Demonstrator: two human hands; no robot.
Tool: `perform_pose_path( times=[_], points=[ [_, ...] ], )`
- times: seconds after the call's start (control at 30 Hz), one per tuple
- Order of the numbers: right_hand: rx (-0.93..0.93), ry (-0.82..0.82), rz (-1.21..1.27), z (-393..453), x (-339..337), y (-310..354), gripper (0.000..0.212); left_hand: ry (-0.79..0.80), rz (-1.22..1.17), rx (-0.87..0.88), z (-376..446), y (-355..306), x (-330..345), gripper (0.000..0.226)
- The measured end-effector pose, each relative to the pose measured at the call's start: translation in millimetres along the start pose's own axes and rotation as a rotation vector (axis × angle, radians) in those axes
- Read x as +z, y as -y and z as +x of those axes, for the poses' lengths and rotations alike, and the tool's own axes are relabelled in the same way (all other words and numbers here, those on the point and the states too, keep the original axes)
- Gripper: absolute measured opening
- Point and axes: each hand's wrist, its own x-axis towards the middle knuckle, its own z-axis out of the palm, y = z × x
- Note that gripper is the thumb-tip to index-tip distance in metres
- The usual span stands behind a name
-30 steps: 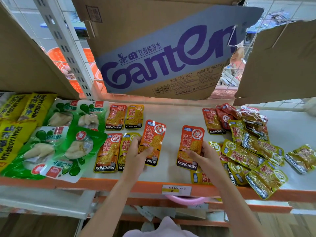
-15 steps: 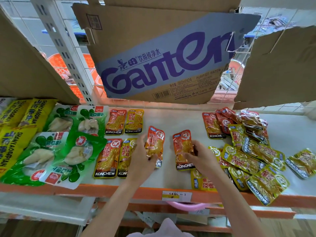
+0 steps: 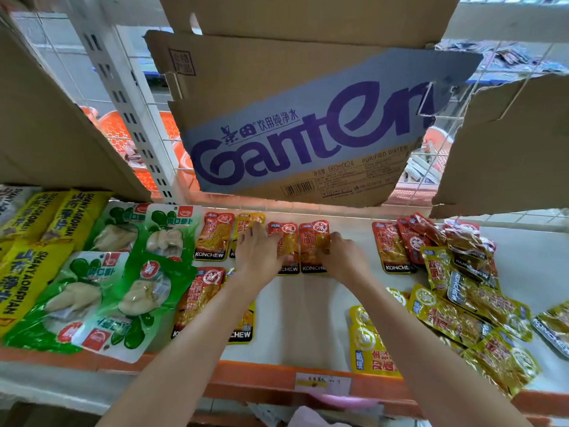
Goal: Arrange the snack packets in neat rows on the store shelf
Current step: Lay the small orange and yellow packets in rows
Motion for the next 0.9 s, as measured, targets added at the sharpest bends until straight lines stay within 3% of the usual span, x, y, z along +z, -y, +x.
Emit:
perform_pose_path(
  times=[0.3,0.5,0.73,0.9],
  points=[
    [-0.031,-0.033,-0.244,10.3,-5.0,9.7,0.048,0.065,-0.008,0.009,12.7,7.3,0.7,0.054],
    [-0.044,-0.089,-0.068,-9.4,-13.1,-13.6,0.041,-0.008,-0.186,0.102,-7.5,-15.3,5.3,0.044],
    [-0.089,-0.212,0.208,-74.1,-36.5,-73.4,0.016,0.144,-0.483,0.261,-54.2,-73.3,15.9,0.023],
    [-0.006,-0.194,0.136,-107.0,-34.3,-111.9,0.01,0.211,-0.342,0.372,-77.1,-94.7,27.3,0.059]
  ],
)
